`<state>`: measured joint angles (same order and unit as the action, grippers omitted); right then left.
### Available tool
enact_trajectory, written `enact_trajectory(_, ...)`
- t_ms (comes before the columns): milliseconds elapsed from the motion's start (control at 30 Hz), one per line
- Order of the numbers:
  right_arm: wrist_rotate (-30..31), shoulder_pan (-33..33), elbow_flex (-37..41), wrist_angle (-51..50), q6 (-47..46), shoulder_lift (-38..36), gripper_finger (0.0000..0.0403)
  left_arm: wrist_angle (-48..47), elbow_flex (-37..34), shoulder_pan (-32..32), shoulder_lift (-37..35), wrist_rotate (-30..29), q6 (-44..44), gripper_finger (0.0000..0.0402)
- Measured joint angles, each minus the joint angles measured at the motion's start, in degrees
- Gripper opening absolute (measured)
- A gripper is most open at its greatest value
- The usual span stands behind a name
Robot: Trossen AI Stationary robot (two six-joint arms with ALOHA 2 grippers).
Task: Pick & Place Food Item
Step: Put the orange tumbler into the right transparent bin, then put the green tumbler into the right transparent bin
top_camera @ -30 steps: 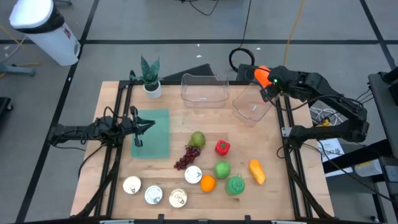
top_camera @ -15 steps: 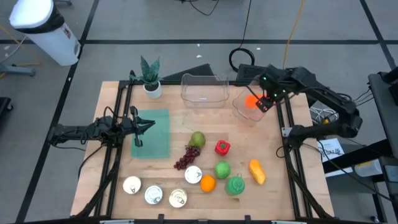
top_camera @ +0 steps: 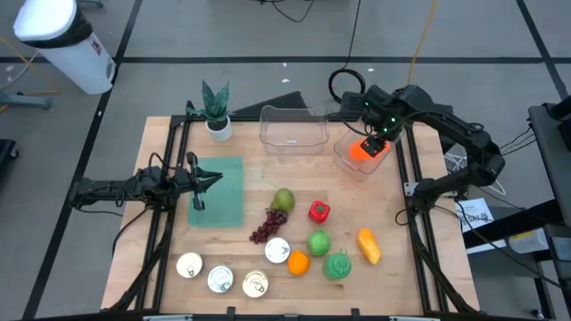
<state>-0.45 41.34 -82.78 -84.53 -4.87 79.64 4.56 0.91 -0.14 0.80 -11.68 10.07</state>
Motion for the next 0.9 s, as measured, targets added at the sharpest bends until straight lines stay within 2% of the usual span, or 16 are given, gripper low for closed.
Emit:
enact_trajectory(133, -2.8, -0.1, 0.0, -0.1, 1.4, 0.9, 0.0210, 0.0, 0.0, 0.0, 0.0, 0.0, 0.0, 0.0042)
enact_trajectory(367, -2.8, -0.2, 0.0, 0.5, 1.5, 1.1, 0.0214, 0.0, 0.0, 0.0, 0.0, 0.0, 0.0, 0.0042)
enact_trajectory(700, -2.7, -0.2, 0.0, 5.8, 1.5, 1.1, 0.0283, 0.0, 0.0, 0.0, 0.0, 0.0, 0.0, 0.0042)
enact_trajectory(900, -2.6, -0.2, 0.0, 7.9, 1.5, 1.1, 0.0301, 0.0, 0.0, 0.0, 0.0, 0.0, 0.0, 0.0042)
